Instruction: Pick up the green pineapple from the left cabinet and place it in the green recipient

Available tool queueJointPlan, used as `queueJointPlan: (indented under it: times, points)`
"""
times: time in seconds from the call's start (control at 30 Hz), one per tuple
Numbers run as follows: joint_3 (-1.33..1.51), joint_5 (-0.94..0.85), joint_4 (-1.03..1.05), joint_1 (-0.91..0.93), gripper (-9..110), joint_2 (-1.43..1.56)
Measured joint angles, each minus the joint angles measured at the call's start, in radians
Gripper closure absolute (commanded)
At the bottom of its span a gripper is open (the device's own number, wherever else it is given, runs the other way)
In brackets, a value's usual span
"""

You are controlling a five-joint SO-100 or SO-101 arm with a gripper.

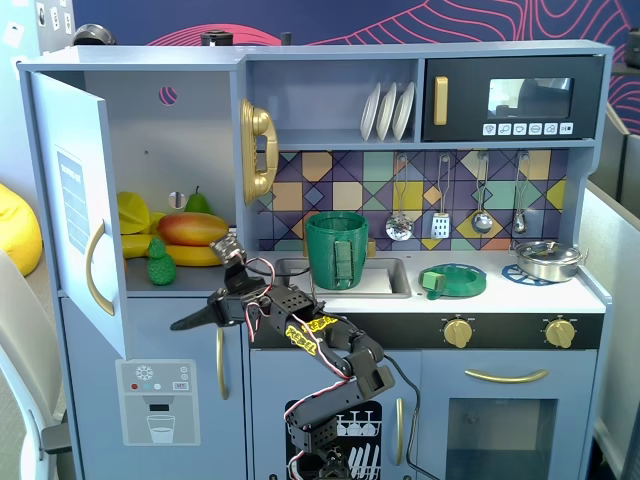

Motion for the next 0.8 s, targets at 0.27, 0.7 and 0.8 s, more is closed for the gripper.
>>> queueJointPlan:
  times: [0.27,0.7,0.8]
  points:
    - [-0.086,0.153,-0.049,0.008,37,-0.112]
    - [-0.236,0.187,-0.272,0.023,36,-0.354]
    - [-0.278,0.187,-0.291,0.046,36,-0.420]
